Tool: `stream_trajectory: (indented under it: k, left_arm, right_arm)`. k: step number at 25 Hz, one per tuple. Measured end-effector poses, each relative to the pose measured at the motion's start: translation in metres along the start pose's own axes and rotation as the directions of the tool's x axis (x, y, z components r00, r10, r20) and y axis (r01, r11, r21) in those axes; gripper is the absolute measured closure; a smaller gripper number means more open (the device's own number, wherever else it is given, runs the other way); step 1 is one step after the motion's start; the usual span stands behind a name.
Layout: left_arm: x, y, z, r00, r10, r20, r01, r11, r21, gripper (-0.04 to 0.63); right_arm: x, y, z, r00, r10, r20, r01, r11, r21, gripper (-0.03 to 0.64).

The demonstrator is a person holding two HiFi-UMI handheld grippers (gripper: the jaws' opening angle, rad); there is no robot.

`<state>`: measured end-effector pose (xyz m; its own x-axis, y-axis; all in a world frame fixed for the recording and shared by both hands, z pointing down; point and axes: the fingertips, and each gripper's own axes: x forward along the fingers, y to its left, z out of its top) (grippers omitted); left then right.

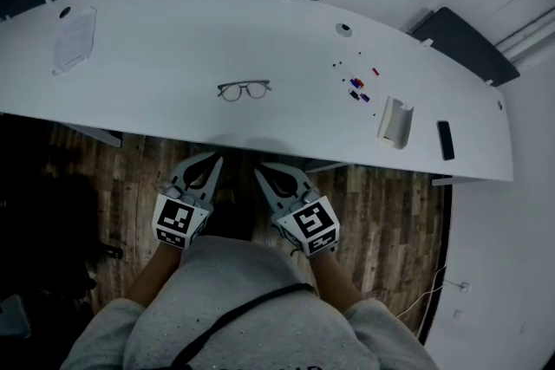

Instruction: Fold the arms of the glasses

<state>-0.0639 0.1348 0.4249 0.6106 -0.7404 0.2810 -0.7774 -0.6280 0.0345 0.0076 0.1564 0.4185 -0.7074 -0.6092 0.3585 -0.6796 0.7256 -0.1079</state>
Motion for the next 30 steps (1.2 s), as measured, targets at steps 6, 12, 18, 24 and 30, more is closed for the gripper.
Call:
stream_trajectory:
  k: [6,12,18,24,30]
  left_arm:
    - [-0.021,-0.045,-0.004,1.0,-0.028,0.002,0.028,0.999,0.016,0.58]
    - [-0.045,-0.074,-0.008,0.999,-0.034,0.006,0.034,0.999,0.035,0.58]
    - [-0.07,-0.093,-0.019,1.0,-0.018,-0.003,0.018,0.999,0.034,0.58]
    - [-0.092,-0.105,-0.025,1.0,0.001,-0.013,-0.001,1.0,0.027,0.58]
    - [-0.106,-0.114,-0.022,1.0,0.008,-0.01,-0.007,0.998,0.059,0.58]
  right_arm:
    - [-0.044,0.022,-0.016,1.0,-0.018,0.014,0.017,1.0,0.017,0.597]
    - [-0.071,0.049,-0.027,1.0,-0.01,0.023,0.009,1.0,0.014,0.597]
    - [-0.09,0.072,-0.039,1.0,-0.001,0.024,0.001,1.0,0.002,0.597]
    - [-0.105,0.091,-0.043,0.999,0.018,0.046,-0.018,1.0,0.014,0.597]
    - [-0.116,0.105,-0.036,0.994,0.046,0.098,-0.05,0.998,0.034,0.597]
